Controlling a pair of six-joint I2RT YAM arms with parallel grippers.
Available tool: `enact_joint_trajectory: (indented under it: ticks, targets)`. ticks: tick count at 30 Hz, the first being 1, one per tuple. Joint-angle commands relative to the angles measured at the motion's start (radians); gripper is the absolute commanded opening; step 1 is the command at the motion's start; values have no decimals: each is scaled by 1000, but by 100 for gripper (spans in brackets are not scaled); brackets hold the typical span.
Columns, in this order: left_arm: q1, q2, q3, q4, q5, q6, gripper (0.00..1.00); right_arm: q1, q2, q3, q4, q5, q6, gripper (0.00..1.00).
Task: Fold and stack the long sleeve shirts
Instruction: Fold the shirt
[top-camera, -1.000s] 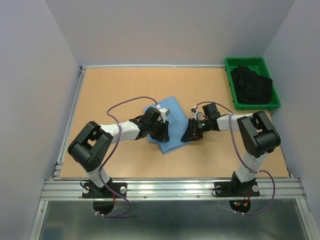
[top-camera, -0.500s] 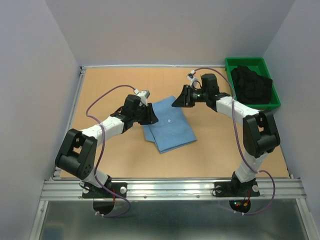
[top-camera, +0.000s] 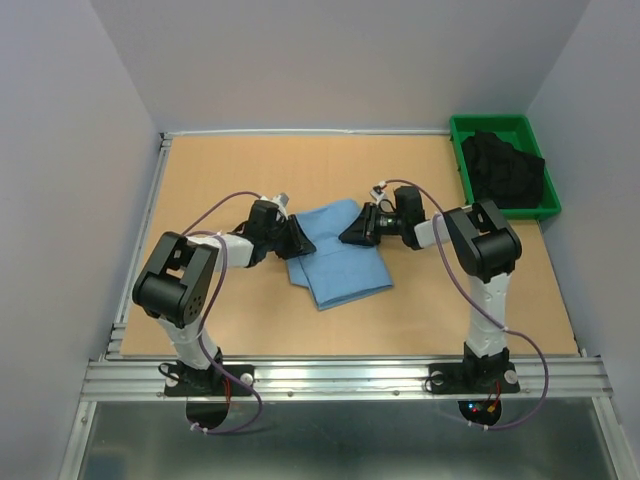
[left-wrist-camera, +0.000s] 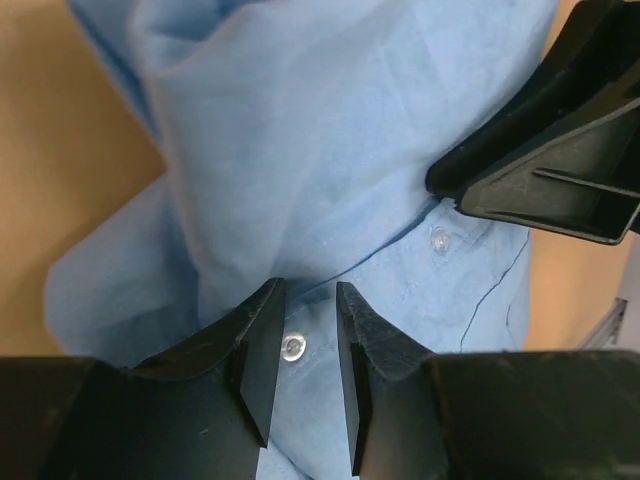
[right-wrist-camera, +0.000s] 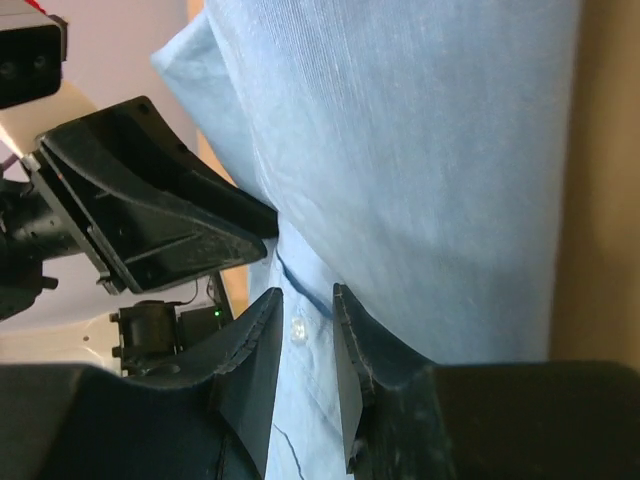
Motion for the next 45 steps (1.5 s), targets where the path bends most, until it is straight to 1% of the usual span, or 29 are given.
enact_joint_trajectory:
  ticks: [1,3,6,10,13,17,22,28,31,36,40,45]
  targets:
    - [41,-5,-71,12,-16,-50,39,-74,16,-89,101,55,-30,33]
    - [55,-11,-77,9,-16,-47,39,-109,10,-115,101,71,-33,33]
    - [57,-18,-66,-5,-16,-36,39,-120,-37,-98,100,52,-24,33]
    - [57,-87,-40,-14,-11,-15,40,-102,-115,-5,97,31,14,33]
    - [57,-147,21,-23,-14,1,41,-76,-148,69,86,28,23,33]
    - [58,-163,105,-15,-16,10,42,-45,-132,152,88,22,45,33]
    - [67,-48,201,-8,-22,18,42,-13,-35,262,88,20,65,33]
    - [89,112,247,9,-51,33,41,1,93,365,91,48,83,34]
    - [93,161,247,12,-66,27,41,0,179,396,89,60,101,34]
    - [97,183,213,20,-94,13,41,-9,231,379,89,126,102,33]
    - [106,206,181,23,-111,7,41,-52,263,357,88,161,146,34]
    - [112,184,149,29,-135,7,41,-92,237,324,57,222,163,34]
